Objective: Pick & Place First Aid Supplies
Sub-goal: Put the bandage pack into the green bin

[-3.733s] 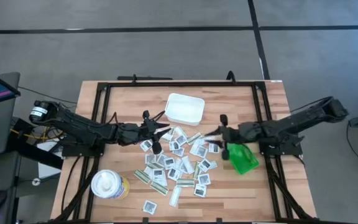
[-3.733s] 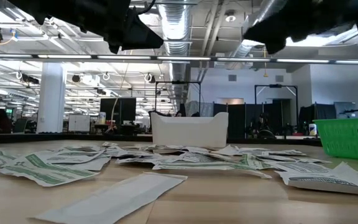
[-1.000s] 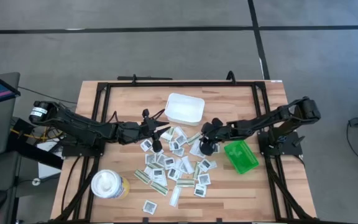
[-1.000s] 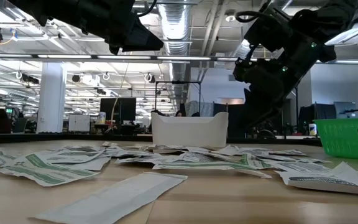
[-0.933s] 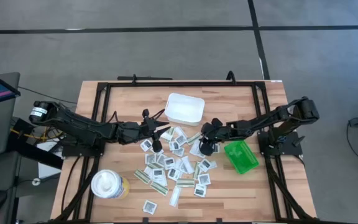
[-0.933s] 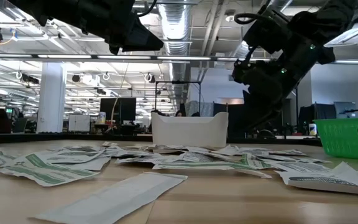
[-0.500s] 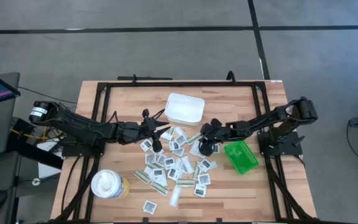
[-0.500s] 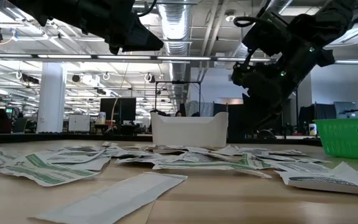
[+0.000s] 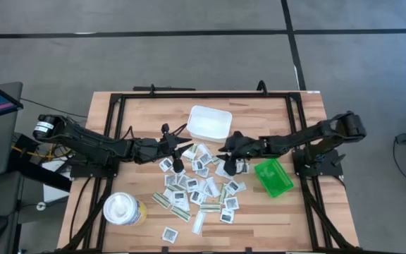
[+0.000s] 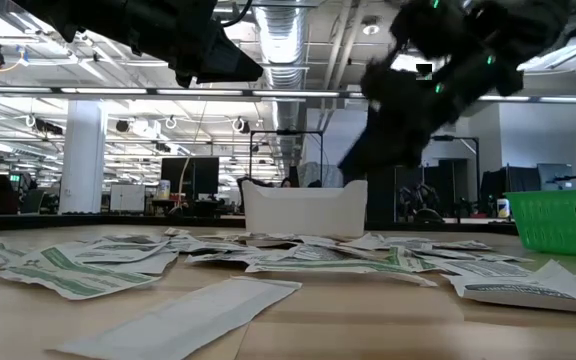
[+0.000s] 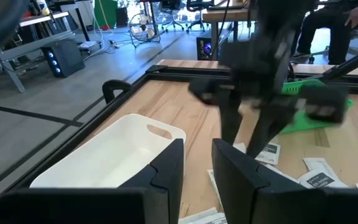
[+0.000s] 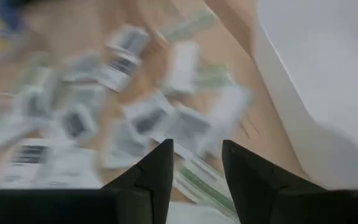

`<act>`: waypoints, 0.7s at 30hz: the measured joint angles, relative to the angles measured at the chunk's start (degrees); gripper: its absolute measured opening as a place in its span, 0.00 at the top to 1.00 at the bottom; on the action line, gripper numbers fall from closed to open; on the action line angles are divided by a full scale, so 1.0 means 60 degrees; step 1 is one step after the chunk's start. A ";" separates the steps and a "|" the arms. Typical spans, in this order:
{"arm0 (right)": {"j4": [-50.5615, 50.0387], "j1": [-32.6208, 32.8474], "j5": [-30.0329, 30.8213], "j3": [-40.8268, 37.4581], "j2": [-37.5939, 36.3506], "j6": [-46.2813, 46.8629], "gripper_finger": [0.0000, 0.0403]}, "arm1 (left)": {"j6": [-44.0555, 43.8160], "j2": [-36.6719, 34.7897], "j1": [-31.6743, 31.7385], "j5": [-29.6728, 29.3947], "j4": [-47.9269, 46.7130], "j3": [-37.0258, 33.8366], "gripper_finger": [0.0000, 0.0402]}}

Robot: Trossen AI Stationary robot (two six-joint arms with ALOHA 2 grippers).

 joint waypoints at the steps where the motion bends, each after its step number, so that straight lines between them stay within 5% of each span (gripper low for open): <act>1: 0.0004 0.0083 0.0001 0.0013 -0.0286 -0.0188 0.68 | 0.0000 0.0000 0.0002 0.0000 0.0000 0.0000 0.79; 13: 0.0948 0.2678 0.0832 0.0047 -0.3330 -0.1889 0.73 | -0.0002 0.0000 0.0004 -0.0001 0.0000 0.0000 0.79; 21: 0.1087 0.3448 0.0947 0.2498 -0.2240 -0.4456 0.73 | -0.0002 0.0000 0.0004 0.0003 0.0393 0.0000 0.79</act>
